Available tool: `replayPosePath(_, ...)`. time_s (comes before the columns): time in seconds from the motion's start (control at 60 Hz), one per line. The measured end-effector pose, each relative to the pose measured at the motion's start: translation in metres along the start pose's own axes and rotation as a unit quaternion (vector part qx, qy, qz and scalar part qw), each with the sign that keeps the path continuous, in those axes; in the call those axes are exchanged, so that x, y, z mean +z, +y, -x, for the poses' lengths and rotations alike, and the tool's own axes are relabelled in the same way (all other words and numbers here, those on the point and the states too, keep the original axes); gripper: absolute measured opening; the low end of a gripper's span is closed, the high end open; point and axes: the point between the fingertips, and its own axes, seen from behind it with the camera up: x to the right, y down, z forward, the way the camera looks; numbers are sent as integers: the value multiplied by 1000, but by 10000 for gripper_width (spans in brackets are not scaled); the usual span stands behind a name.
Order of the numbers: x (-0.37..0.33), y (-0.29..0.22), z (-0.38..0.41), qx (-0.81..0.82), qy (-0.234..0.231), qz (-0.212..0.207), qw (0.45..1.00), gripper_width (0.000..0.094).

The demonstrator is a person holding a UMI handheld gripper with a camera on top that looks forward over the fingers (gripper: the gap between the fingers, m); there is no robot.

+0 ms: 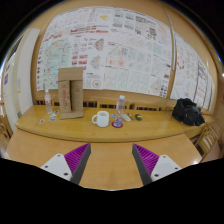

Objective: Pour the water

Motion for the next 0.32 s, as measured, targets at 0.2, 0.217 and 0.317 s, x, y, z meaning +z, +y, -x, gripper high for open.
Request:
replayPosePath(0.2,-33,5,3,13,0,-4,1000,849)
replayPosePath(0.217,-35,3,3,14,1,-6,1000,850)
replayPosePath(0.317,-42,-4,-3,13,8,-10,1000,854)
